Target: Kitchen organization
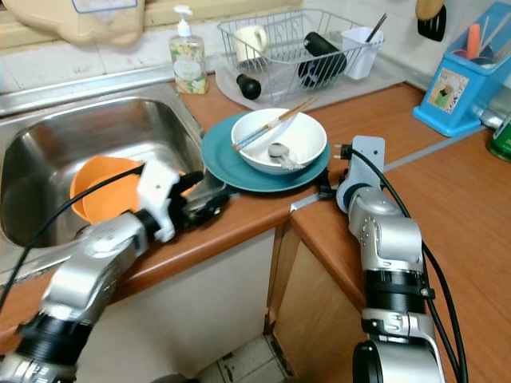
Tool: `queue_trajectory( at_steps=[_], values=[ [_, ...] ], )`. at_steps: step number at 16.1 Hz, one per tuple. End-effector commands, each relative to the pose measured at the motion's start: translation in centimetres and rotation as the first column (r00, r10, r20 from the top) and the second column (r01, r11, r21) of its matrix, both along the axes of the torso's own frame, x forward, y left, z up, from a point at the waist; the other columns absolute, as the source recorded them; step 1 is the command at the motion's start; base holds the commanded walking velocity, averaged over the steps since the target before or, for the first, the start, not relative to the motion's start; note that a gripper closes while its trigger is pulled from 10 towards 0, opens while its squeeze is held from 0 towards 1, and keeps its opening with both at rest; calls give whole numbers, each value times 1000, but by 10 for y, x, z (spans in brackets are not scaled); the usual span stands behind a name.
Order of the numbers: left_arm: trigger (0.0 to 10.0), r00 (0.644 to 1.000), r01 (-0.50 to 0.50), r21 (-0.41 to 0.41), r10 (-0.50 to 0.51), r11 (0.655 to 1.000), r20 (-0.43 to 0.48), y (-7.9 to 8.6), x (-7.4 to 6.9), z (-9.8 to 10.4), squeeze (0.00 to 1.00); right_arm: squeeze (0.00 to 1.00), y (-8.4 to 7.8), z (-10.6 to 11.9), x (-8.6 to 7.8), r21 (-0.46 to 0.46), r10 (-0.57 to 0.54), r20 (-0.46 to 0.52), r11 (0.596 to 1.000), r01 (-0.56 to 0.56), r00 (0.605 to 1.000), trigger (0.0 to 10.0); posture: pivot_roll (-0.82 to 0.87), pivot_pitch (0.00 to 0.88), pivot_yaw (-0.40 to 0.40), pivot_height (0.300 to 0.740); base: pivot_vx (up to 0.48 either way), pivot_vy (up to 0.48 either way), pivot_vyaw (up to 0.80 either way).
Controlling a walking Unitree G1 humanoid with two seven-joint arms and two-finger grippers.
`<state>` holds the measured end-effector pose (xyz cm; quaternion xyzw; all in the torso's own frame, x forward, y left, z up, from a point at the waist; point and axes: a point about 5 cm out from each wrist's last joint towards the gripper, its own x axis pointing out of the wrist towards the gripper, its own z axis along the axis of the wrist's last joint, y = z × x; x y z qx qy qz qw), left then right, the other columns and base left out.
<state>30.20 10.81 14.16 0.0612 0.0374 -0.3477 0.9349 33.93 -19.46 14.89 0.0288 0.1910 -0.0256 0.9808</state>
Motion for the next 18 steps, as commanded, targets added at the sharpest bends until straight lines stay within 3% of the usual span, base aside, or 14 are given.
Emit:
queue_trajectory(
  at_steps=[1, 8, 18],
  values=[
    [10000, 1000, -19, 28, 19, 999, 2, 1, 4, -1, 0, 0, 10, -6, -3, 16, 41, -28, 999, -40, 999, 10000, -118, 0, 47, 740, 0, 0, 0],
    [10000, 992, -122, -43, 122, 992, -12, 0, 27, -1, 0, 0, 11, -3, -4, 12, 69, -27, 998, -68, 997, 10000, -124, 0, 44, 740, 0, 0, 0],
    [10000, 976, -211, -63, 213, 976, 35, 28, 35, 7, 0, 0, 30, 1, -4, -32, 210, -22, 977, -211, 977, 10000, -114, 0, 19, 740, 0, 0, 0]
  ],
)
